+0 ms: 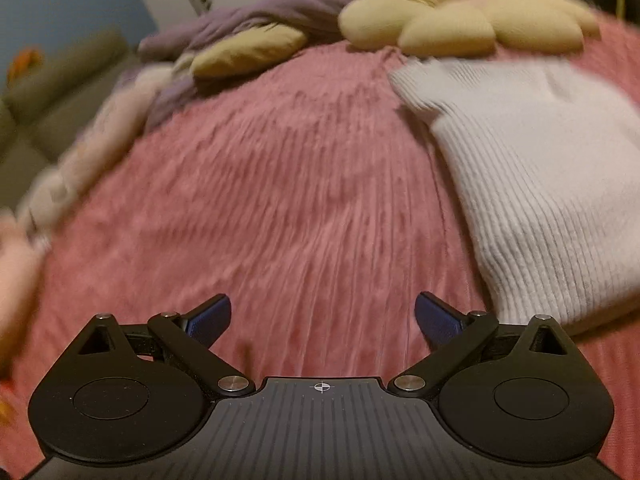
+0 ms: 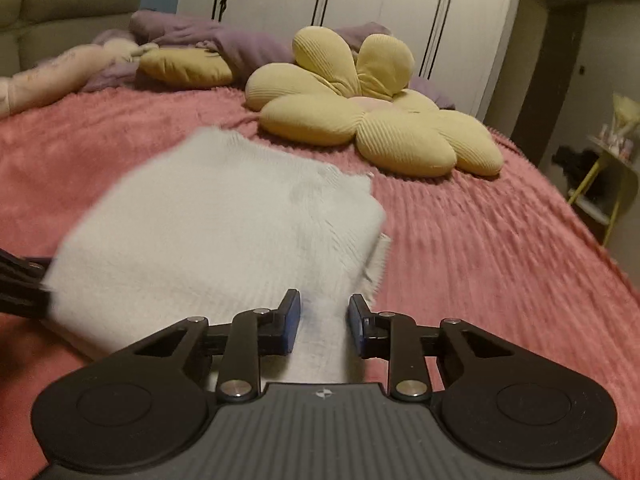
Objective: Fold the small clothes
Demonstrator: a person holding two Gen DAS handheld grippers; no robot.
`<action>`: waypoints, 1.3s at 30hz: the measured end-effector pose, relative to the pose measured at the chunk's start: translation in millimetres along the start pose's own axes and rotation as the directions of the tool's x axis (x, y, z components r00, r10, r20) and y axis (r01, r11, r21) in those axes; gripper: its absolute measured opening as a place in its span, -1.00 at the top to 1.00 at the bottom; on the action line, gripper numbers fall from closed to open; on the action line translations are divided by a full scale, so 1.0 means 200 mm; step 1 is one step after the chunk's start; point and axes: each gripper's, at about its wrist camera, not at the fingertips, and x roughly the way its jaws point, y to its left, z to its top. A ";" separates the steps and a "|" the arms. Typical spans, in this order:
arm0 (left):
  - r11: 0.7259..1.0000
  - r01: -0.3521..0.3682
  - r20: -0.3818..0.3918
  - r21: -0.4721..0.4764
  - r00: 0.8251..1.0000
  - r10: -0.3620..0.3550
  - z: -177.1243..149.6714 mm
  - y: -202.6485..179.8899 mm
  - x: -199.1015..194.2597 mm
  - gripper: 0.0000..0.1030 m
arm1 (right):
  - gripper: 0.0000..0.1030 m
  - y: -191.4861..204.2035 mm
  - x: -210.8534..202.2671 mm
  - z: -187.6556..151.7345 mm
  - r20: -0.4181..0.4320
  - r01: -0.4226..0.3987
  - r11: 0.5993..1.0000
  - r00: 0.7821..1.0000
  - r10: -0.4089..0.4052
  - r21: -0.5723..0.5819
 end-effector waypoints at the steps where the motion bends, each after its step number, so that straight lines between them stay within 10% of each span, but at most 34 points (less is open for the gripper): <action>1: 0.998 0.022 -0.014 -0.051 1.000 -0.023 0.00 0.04 -0.01 -0.96 | 0.47 -0.02 -0.01 0.00 -0.006 0.000 1.000 1.000 0.000 0.023; 7: 0.962 0.172 0.030 -0.214 0.985 -0.170 0.05 0.11 -0.18 -1.00 | 0.05 -0.07 -0.14 0.02 -0.052 0.018 0.989 0.999 -0.010 0.148; 12: 0.956 0.218 -0.045 -0.195 0.972 -0.230 0.01 0.01 -0.24 -1.00 | -0.92 -0.05 -0.29 -0.06 -0.146 -0.044 0.982 0.987 0.072 0.182; 18: 0.967 0.219 -0.083 -0.129 0.970 -0.230 -0.06 -0.05 -0.35 -1.00 | -0.92 -0.01 -0.34 -0.10 -0.322 -0.105 0.980 0.934 0.154 0.167; 27: 0.983 0.185 -0.098 -0.008 0.978 -0.185 0.00 -0.06 -0.50 -1.00 | -0.92 -0.04 -0.51 0.06 -0.251 -0.081 0.962 0.956 0.149 0.262; 39: 0.983 0.180 -0.164 0.017 0.971 -0.175 0.04 -0.05 -0.51 -1.00 | -0.92 -0.01 -0.49 0.14 -0.392 0.014 0.983 0.918 0.059 0.182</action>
